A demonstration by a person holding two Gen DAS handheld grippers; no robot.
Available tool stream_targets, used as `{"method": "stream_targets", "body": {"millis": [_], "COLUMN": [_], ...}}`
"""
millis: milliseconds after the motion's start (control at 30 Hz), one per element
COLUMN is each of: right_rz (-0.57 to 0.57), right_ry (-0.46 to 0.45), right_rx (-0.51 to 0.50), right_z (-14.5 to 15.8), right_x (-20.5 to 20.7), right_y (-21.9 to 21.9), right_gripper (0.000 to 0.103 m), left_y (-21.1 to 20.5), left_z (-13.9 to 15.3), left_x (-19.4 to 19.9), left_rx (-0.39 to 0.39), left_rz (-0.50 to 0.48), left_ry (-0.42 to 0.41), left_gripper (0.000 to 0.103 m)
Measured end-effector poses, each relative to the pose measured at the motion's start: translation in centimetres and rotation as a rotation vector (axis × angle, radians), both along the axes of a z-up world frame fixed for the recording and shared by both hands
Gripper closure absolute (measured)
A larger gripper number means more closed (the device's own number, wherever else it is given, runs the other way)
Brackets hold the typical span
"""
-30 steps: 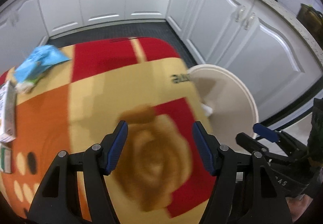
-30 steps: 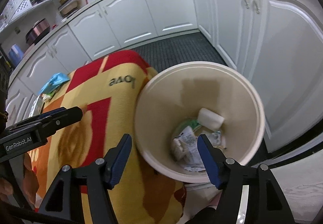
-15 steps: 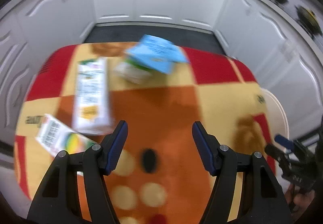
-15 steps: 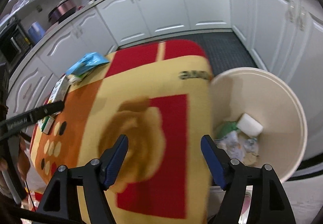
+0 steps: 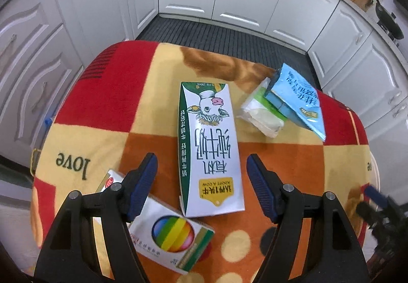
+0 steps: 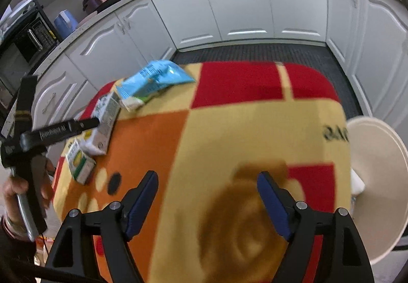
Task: Collect trash
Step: 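Grasp the green-and-white milk carton with the left tool while the right tool grasps the blue snack bag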
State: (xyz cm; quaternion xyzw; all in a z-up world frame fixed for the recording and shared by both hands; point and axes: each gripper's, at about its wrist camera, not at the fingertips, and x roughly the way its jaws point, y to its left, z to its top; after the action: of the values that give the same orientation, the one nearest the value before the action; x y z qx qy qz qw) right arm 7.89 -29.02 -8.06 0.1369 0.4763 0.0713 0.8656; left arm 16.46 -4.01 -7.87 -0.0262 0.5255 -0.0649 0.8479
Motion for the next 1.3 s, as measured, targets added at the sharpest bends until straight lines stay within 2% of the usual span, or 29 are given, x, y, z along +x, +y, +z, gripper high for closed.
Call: {"method": "stream_targets", "body": {"millis": [267,367,400,433,533,700,900,1000,1067,1100,1133,1300], "right_rz": [-0.003,-0.026,-0.034,-0.041,-0.079,-0.148,-0.188,-0.161,-0.139,-0.128,-0.117,-0.062], "right_ry": [-0.008,-0.005,0.002,0.008,0.040,0.107,0.184,0.204,0.220,0.211,0.192,0.106], "right_rx": [0.058,0.092,0.112,0.129,0.193,0.257,0.218,0.182,0.208,0.221,0.226,0.173], "right_z": [1.2,1.5,1.5,1.5,1.0,0.0,-1.5,-2.2,-3.0,-3.1,-3.0,-1.3], "right_x": [6.2,8.7,9.6,10.3,12.6,15.4,17.1,17.1,16.9,16.7,16.2,13.2], "right_y": [1.6,1.9,2.0,2.2,2.8,4.7,6.9,7.3,6.8,6.5,6.1,4.6], "right_gripper": [0.023,0.016,0.016,0.016,0.015,0.014,0.010,0.012,0.031,0.052,0.066,0.076], "left_y": [-1.0,-0.7,-0.4,0.0,0.8,1.1,1.3,1.6,1.5,1.5,1.4,1.7], "left_z": [-1.6,-1.9,-1.9,-1.9,-1.5,-0.5,-0.5,-0.6,-0.6,-0.7,-0.7,-0.1], "left_x": [2.5,2.9,2.9,3.0,3.1,2.3,1.9,2.2,2.3,2.2,2.2,2.2], "left_rx": [0.047,0.078,0.057,0.029,-0.008,0.011,0.010,-0.001,-0.002,-0.004,-0.006,-0.025], "left_rz": [-0.024,-0.029,-0.027,-0.028,-0.014,-0.016,-0.017,-0.019,-0.022,-0.024,-0.025,-0.026], "left_ry": [0.037,0.028,0.025,0.032,0.036,-0.013,-0.013,-0.010,-0.008,-0.008,-0.008,-0.020], "left_gripper": [0.032,0.036,0.042,0.053,0.053,0.053,0.052,0.053,0.053,0.053,0.053,0.053]}}
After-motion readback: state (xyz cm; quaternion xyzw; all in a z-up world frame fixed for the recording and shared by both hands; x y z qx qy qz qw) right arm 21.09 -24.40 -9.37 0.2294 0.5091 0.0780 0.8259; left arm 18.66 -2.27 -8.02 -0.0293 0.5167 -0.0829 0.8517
